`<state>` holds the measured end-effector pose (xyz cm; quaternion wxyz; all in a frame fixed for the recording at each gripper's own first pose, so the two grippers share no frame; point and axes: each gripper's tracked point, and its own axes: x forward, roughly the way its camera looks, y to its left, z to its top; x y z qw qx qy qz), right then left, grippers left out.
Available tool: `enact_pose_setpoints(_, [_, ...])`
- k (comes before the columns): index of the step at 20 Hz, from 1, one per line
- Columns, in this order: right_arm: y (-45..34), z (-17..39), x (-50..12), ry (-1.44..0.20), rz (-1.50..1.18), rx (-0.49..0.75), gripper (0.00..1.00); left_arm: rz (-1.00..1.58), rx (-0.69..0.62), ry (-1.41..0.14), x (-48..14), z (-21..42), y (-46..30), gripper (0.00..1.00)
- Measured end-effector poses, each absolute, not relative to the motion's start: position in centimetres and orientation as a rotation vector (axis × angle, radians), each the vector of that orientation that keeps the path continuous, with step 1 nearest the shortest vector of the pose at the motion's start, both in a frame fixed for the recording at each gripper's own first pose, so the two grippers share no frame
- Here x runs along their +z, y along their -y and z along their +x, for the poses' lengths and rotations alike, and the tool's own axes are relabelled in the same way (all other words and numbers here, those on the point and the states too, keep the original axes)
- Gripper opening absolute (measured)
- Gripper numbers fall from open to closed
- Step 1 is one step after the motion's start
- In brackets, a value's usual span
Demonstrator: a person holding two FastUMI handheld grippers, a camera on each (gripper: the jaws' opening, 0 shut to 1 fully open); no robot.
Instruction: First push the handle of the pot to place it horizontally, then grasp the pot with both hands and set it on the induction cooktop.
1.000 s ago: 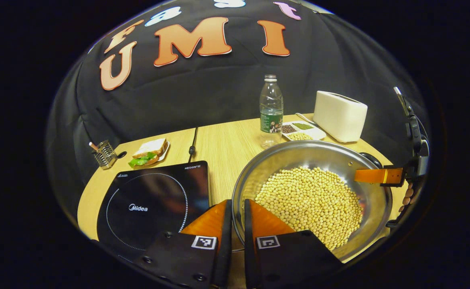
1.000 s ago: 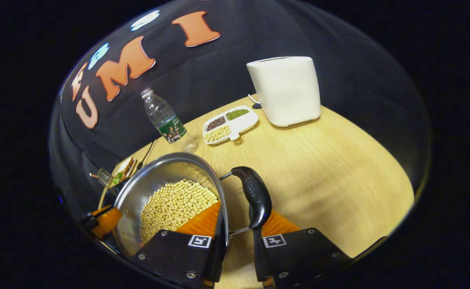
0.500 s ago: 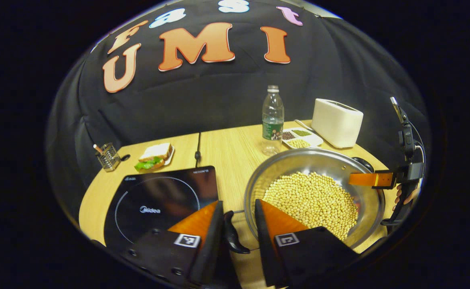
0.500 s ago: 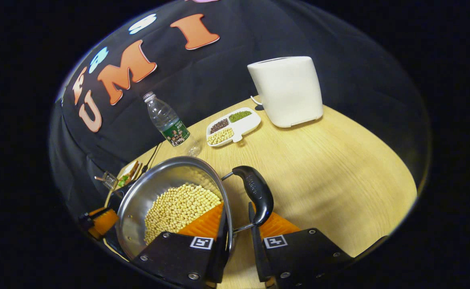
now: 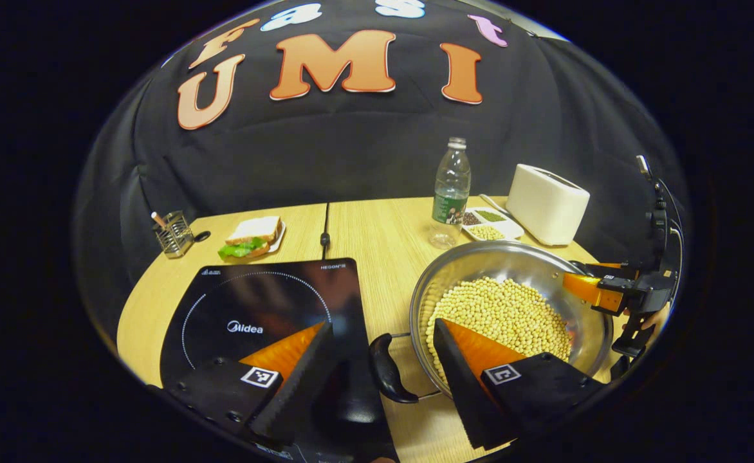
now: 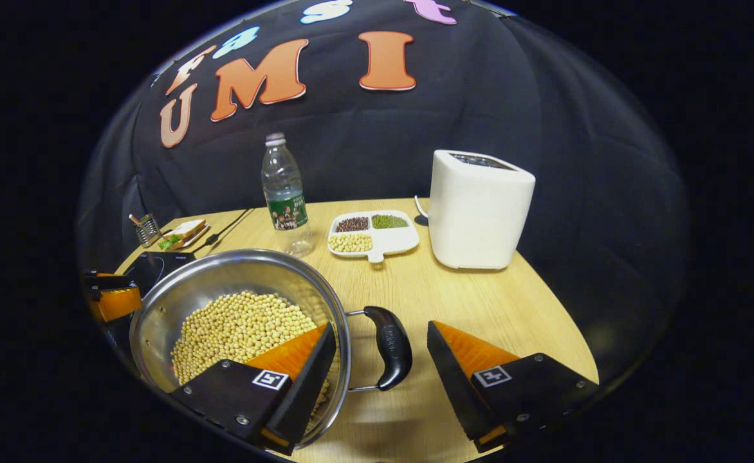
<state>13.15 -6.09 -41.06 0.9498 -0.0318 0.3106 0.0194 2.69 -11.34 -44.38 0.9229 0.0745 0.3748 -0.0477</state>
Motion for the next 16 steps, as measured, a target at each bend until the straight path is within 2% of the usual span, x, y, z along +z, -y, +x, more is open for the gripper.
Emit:
enact_pose_setpoints(4, [5.3, 13.5, -42.0, -0.659, -0.043, 0.066, 0.87, 0.133, -0.092, -0.869, -46.8, 1.7, 11.9, 0.98])
enact_pose_setpoints(5, [5.0, 13.5, -42.1, -0.664, -0.039, 0.075, 0.81, 0.158, -0.106, -0.861, -47.0, 2.4, 12.2, 1.00])
enact_pose_setpoints(7, [5.0, 13.6, -42.2, -0.679, -0.032, 0.077, 0.71, 0.209, -0.141, -0.884, -47.5, 2.2, 13.3, 0.97])
enact_pose_setpoints(8, [5.0, 13.4, -42.2, -0.688, -0.015, 0.076, 0.70, 0.244, -0.157, -0.892, -47.8, 2.2, 13.8, 0.99])
enact_pose_setpoints(10, [4.9, 13.3, -42.2, -0.700, 0.016, 0.074, 0.66, 0.337, -0.139, -0.915, -48.1, 2.1, 13.6, 0.93])
enact_pose_setpoints(11, [5.0, 13.2, -42.2, -0.704, 0.016, 0.075, 0.64, 0.391, -0.103, -0.913, -48.3, 2.6, 12.7, 0.95])
enact_pose_setpoints(15, [4.8, 12.9, -42.2, -0.725, 0.056, 0.070, 0.57, 0.394, -0.072, -0.970, -48.3, 2.7, 12.8, 0.68])
enact_pose_setpoints(16, [4.8, 12.9, -42.3, -0.727, 0.062, 0.063, 0.57, 0.382, -0.062, -0.973, -48.3, 2.9, 12.8, 0.68])
